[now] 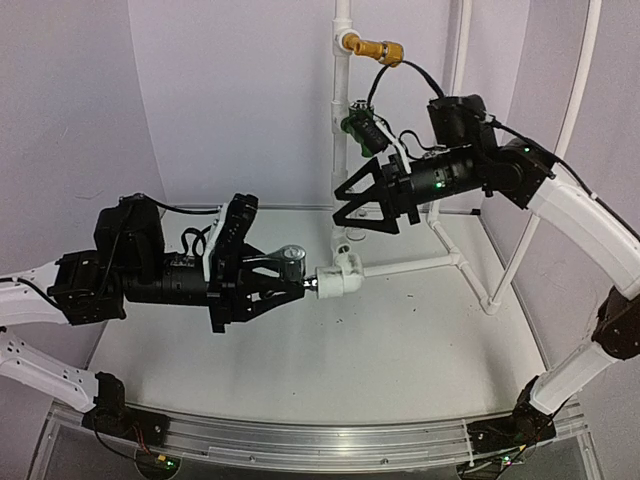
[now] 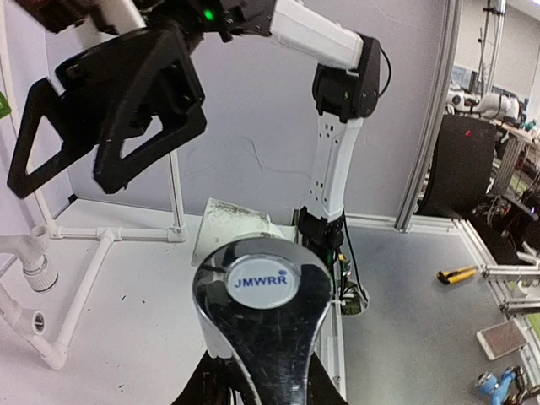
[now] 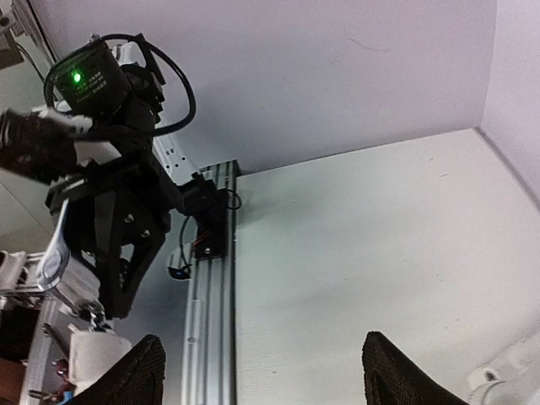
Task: Install the water faucets
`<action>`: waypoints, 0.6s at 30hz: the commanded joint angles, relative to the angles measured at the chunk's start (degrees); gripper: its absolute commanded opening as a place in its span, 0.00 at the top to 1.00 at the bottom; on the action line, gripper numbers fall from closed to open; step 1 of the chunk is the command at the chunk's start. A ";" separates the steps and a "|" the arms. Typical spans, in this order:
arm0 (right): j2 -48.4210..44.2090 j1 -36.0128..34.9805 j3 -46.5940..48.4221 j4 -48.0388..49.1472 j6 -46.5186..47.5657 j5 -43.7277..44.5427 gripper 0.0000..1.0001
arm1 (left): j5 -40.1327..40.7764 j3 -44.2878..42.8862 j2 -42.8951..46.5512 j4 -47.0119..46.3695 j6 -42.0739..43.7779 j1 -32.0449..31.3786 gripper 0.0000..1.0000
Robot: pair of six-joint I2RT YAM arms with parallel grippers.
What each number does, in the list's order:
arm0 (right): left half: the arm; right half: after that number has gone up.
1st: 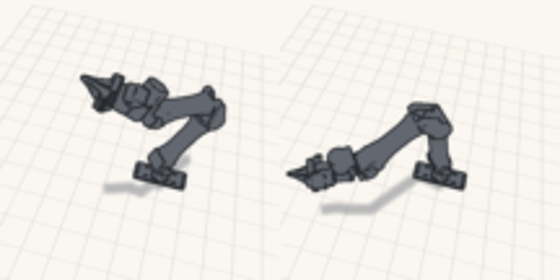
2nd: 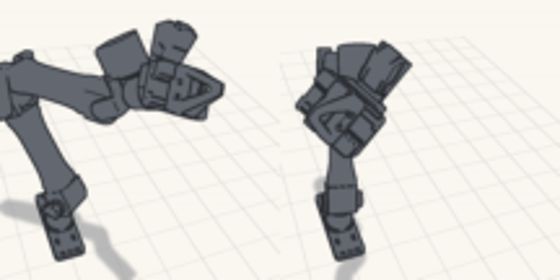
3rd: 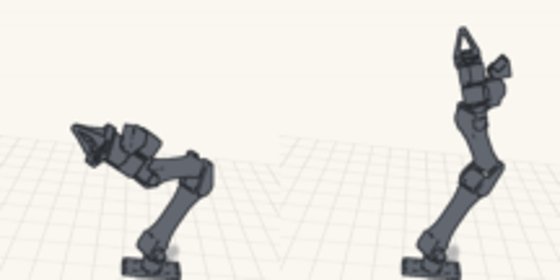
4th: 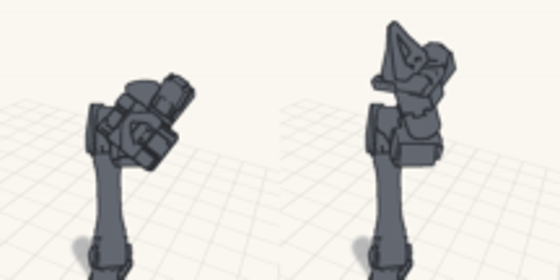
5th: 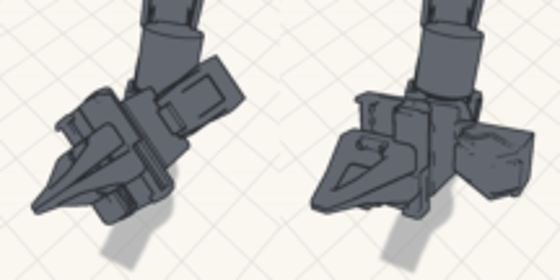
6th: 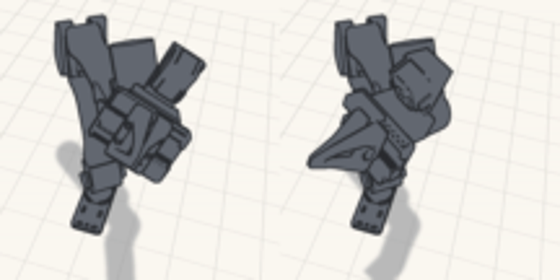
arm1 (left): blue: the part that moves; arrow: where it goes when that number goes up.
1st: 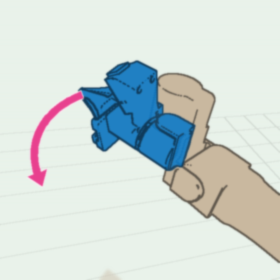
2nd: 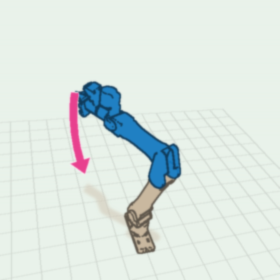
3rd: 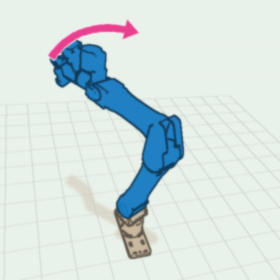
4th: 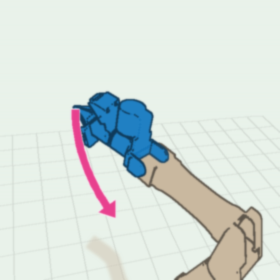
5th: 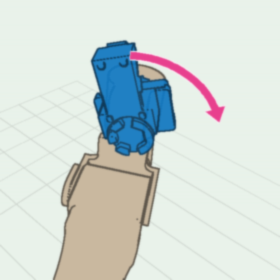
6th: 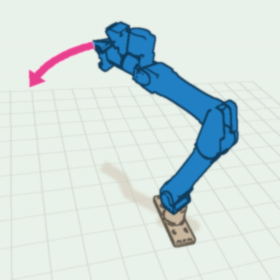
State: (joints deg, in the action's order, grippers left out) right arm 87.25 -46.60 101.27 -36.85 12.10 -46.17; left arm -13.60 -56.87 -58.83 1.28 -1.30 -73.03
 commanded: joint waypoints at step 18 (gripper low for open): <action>-15.71 -14.37 -15.74 9.40 50.86 22.17 0.12 | -6.81 9.05 -3.19 -41.05 -48.05 9.58 1.00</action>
State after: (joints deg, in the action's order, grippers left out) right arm 72.05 -59.14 86.37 -29.15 55.47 -28.70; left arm -15.88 -47.51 -61.36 -29.51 -42.75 -63.79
